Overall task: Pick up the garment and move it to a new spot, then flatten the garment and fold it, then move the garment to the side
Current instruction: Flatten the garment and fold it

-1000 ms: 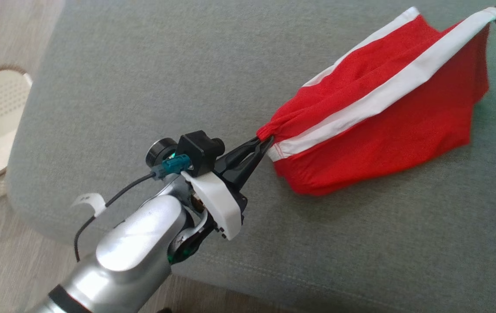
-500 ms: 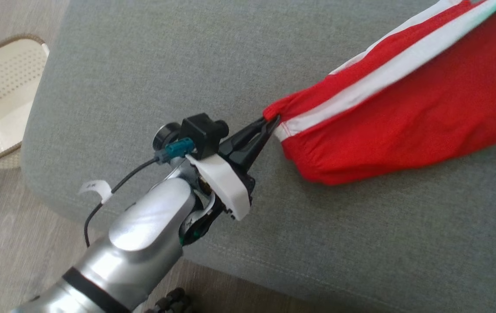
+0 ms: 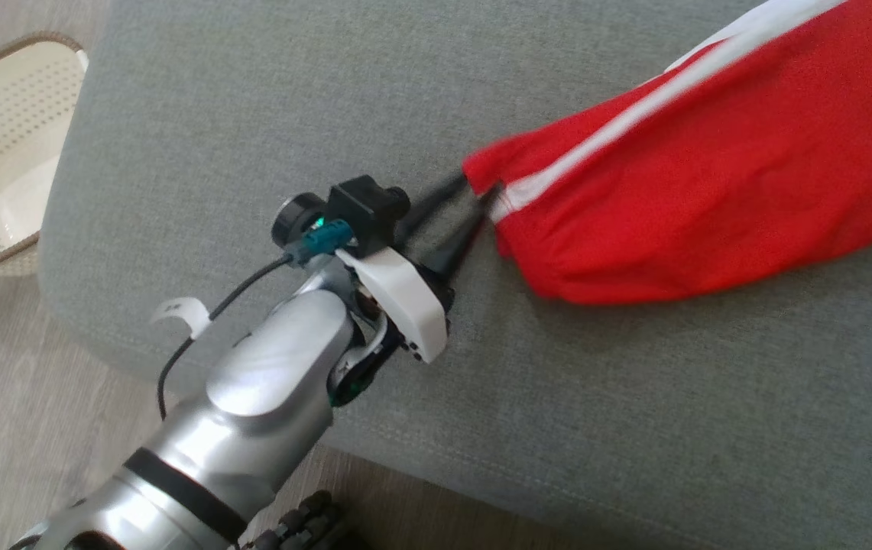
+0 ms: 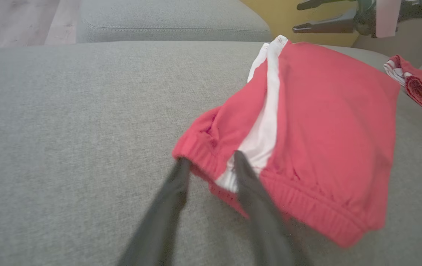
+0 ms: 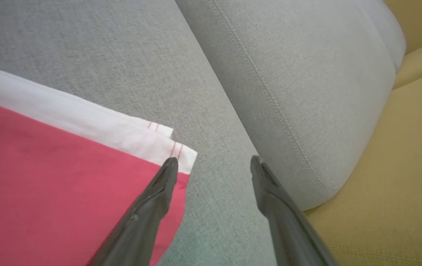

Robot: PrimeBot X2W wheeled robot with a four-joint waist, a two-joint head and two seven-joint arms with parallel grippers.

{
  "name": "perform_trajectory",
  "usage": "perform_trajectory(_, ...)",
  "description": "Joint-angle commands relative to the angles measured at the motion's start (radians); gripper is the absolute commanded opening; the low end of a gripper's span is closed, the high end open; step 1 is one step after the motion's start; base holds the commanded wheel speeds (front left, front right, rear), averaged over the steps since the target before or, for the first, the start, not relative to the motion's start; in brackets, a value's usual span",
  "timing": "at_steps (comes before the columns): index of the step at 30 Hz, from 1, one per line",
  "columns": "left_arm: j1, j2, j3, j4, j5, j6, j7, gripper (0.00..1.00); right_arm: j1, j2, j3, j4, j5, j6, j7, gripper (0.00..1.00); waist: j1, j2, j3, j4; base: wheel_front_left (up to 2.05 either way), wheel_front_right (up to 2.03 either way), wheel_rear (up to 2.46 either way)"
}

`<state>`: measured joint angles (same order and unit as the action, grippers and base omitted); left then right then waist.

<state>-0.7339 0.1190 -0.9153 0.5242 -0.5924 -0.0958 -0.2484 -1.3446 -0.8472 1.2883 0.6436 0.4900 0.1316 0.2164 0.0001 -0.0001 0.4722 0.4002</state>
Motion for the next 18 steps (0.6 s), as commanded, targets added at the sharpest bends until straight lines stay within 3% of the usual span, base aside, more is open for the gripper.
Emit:
perform_trajectory(1,-0.04,0.019,0.048,-0.011,0.01,0.009,-0.009,1.0,-0.013,-0.002,-0.008,0.017,0.006,-0.001,-0.021,1.0,-0.0001,0.0001,-0.008,-0.009,0.0,0.0,0.0)
perform_trajectory(6,-0.026,0.024,0.084,0.018,0.021,0.039,-0.012,1.0,-0.005,0.043,-0.031,0.129,0.051,-0.001,-0.069,1.0,-0.0001,0.0001,-0.047,-0.039,0.0,0.0,0.0)
perform_trajectory(10,0.007,0.029,0.146,0.009,0.018,0.07,-0.013,1.0,0.038,0.107,-0.146,0.228,0.125,-0.001,-0.173,1.0,-0.0001,0.0001,-0.093,-0.076,0.0,0.0,0.0)
perform_trajectory(18,0.137,0.024,0.375,-0.137,0.035,0.131,-0.013,1.0,0.199,0.252,-0.345,0.316,0.246,-0.001,-0.41,1.0,-0.0001,0.0001,-0.201,-0.172,0.0,0.0,0.0)
